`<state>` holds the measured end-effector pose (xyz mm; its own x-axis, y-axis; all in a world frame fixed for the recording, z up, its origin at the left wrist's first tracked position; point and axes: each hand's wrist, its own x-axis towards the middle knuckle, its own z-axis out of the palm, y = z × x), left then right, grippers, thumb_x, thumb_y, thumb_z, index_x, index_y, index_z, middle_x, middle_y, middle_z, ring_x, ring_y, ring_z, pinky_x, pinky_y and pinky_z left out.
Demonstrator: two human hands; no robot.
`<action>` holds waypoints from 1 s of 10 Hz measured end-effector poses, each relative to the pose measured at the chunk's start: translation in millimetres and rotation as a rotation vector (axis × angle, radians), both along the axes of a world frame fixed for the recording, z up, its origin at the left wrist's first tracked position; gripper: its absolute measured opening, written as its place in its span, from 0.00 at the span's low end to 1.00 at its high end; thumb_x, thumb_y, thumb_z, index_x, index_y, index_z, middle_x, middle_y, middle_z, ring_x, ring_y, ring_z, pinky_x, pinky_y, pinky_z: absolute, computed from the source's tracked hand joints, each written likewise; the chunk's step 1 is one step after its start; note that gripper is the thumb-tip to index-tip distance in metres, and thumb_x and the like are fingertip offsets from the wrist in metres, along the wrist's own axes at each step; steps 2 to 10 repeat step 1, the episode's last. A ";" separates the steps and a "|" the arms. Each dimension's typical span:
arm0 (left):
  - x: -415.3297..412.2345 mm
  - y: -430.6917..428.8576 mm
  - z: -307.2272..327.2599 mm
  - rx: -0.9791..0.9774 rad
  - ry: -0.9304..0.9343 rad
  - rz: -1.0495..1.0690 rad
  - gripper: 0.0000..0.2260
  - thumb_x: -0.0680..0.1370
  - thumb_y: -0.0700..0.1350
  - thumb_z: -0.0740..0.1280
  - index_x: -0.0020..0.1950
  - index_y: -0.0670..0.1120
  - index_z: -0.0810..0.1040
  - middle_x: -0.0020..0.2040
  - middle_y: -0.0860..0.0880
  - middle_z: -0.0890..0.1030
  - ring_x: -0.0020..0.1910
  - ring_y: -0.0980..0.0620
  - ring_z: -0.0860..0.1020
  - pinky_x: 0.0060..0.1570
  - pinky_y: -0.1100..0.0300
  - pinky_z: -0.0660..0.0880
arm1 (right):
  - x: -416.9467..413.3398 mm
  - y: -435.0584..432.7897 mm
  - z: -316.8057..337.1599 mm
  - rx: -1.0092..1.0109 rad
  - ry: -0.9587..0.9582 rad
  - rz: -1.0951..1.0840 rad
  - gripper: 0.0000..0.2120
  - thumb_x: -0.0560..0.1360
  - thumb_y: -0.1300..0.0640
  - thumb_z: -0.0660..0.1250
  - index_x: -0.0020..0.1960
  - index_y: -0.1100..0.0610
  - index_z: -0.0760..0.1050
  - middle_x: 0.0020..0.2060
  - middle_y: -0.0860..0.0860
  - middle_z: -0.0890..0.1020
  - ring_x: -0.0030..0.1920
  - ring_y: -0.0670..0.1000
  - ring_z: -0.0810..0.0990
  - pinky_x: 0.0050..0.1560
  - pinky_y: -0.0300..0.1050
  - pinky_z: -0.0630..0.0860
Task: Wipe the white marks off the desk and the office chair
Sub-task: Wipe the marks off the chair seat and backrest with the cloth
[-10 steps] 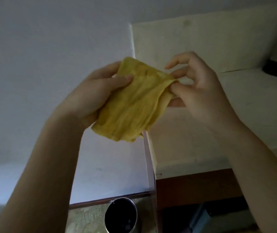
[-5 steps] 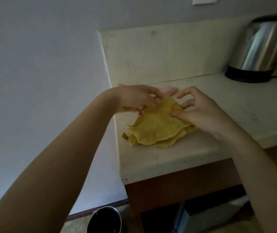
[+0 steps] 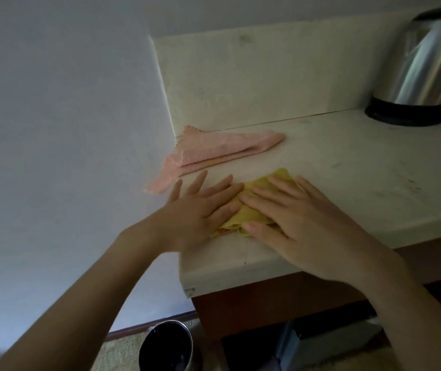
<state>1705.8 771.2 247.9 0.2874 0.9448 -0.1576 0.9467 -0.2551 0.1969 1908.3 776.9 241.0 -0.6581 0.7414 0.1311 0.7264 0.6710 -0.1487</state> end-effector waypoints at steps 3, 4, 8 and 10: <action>-0.7 -6.7 0.9 0.158 -0.159 0.038 0.29 0.73 0.65 0.37 0.74 0.65 0.46 0.77 0.62 0.45 0.75 0.57 0.36 0.72 0.47 0.33 | -20.2 -3.8 13.2 0.180 0.055 -0.042 0.34 0.74 0.35 0.33 0.74 0.45 0.57 0.73 0.42 0.62 0.74 0.46 0.56 0.73 0.49 0.47; -0.7 -6.7 0.9 0.158 -0.159 0.038 0.29 0.73 0.65 0.37 0.74 0.65 0.46 0.77 0.62 0.45 0.75 0.57 0.36 0.72 0.47 0.33 | -20.2 -3.8 13.2 0.180 0.055 -0.042 0.34 0.74 0.35 0.33 0.74 0.45 0.57 0.73 0.42 0.62 0.74 0.46 0.56 0.73 0.49 0.47; -0.7 -6.7 0.9 0.158 -0.159 0.038 0.29 0.73 0.65 0.37 0.74 0.65 0.46 0.77 0.62 0.45 0.75 0.57 0.36 0.72 0.47 0.33 | -20.2 -3.8 13.2 0.180 0.055 -0.042 0.34 0.74 0.35 0.33 0.74 0.45 0.57 0.73 0.42 0.62 0.74 0.46 0.56 0.73 0.49 0.47; -0.7 -6.7 0.9 0.158 -0.159 0.038 0.29 0.73 0.65 0.37 0.74 0.65 0.46 0.77 0.62 0.45 0.75 0.57 0.36 0.72 0.47 0.33 | -20.2 -3.8 13.2 0.180 0.055 -0.042 0.34 0.74 0.35 0.33 0.74 0.45 0.57 0.73 0.42 0.62 0.74 0.46 0.56 0.73 0.49 0.47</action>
